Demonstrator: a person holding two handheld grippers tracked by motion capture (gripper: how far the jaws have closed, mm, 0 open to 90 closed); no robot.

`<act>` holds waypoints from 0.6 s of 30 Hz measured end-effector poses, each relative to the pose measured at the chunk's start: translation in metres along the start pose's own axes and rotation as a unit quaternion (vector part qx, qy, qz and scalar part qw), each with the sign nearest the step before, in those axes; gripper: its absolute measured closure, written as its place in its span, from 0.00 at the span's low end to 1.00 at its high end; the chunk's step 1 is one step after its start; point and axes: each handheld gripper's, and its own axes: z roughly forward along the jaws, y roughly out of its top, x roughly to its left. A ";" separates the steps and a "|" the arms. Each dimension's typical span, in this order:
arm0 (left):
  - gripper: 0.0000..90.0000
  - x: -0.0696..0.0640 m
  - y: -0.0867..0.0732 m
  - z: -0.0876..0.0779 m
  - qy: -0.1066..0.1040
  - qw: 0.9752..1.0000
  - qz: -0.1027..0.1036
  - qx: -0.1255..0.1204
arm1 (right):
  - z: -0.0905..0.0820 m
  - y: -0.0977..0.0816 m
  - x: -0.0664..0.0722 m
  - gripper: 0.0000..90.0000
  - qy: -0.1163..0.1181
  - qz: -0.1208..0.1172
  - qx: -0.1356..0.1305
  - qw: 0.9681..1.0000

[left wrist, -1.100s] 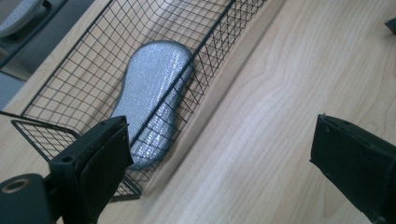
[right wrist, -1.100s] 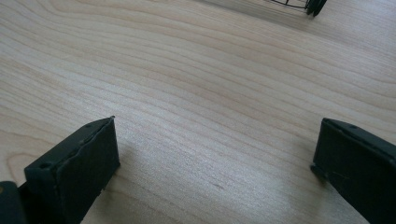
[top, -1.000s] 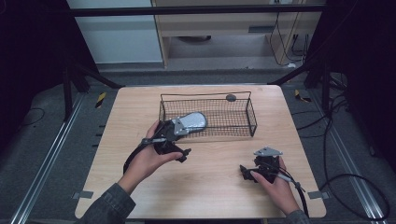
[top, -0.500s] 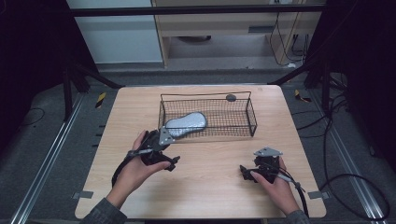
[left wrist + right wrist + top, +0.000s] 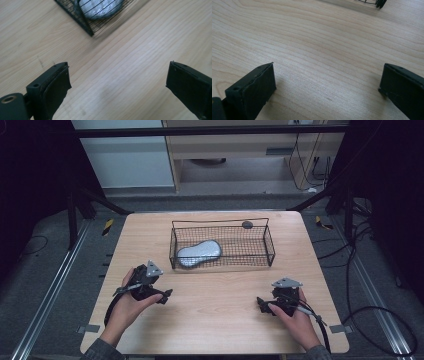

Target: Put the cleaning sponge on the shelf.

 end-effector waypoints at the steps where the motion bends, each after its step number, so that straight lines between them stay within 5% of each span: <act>1: 0.05 0.008 -0.005 0.004 -0.002 1.000 -0.016 -0.001 | 0.000 0.000 0.000 0.00 0.000 0.000 0.000 1.000; 11: 0.05 0.038 -0.031 0.021 0.013 0.997 -0.079 -0.003 | 0.000 0.000 0.000 0.00 0.000 0.000 0.000 1.000; 18: 0.05 0.051 -0.044 0.034 0.018 0.995 -0.102 0.006 | 0.000 0.000 0.000 0.00 0.000 0.001 0.000 1.000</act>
